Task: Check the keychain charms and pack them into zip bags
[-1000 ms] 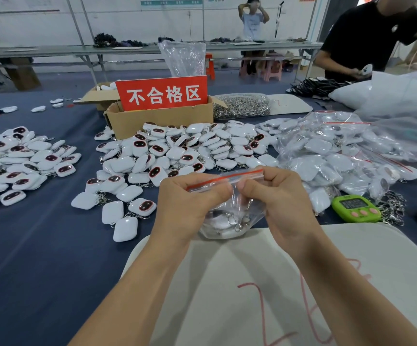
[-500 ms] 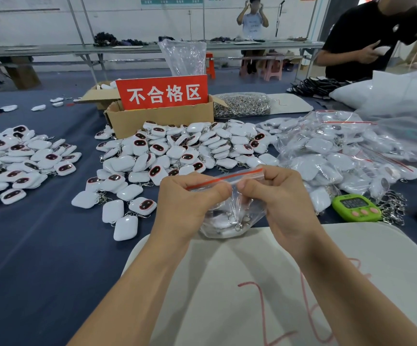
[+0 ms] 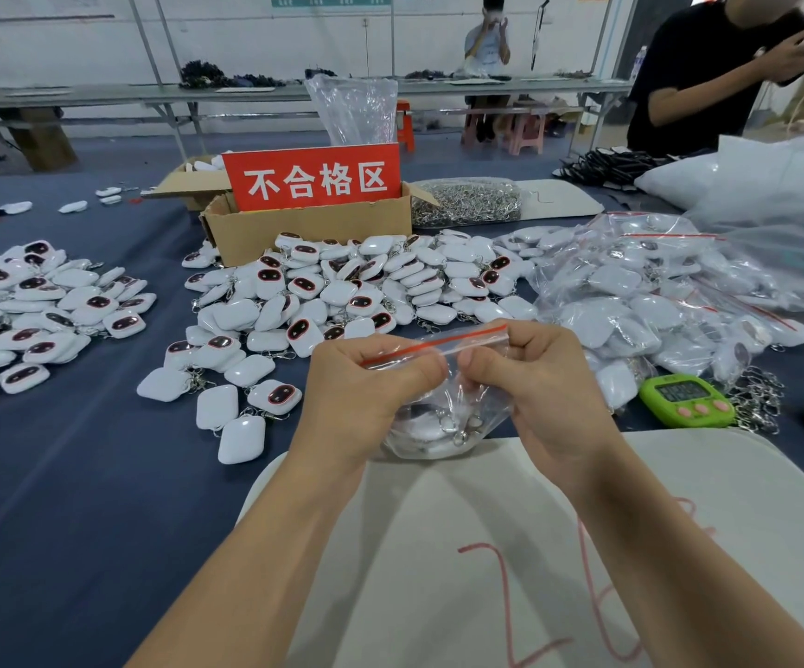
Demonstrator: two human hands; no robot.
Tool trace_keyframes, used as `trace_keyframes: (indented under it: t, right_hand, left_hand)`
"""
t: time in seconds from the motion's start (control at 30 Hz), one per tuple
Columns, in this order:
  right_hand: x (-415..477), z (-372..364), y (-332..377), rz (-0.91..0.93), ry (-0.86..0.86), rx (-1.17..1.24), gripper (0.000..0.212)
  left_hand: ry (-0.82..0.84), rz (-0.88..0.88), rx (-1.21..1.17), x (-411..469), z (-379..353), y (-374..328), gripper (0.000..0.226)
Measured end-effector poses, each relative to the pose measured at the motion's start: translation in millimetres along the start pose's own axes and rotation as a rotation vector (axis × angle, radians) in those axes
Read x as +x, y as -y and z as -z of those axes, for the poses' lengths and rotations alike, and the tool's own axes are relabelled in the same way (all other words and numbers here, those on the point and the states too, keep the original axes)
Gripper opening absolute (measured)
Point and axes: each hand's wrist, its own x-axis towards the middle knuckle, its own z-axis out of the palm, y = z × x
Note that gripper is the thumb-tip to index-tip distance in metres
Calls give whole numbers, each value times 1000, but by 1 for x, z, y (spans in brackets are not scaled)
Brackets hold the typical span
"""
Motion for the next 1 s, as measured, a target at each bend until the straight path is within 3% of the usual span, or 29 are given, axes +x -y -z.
trace_keyframes:
  t: [0.63, 0.9, 1.0]
  right_hand:
    - [-2, -10, 4, 8, -27, 7, 15]
    - [-2, -9, 2, 40, 41, -71, 2]
    - [-1, -9, 1, 70, 7, -52, 12]
  left_hand:
    - [-78, -73, 45, 0, -4, 1, 6]
    - [-57, -88, 60, -1, -4, 0, 8]
    - [-38, -76, 68, -1, -4, 1, 11]
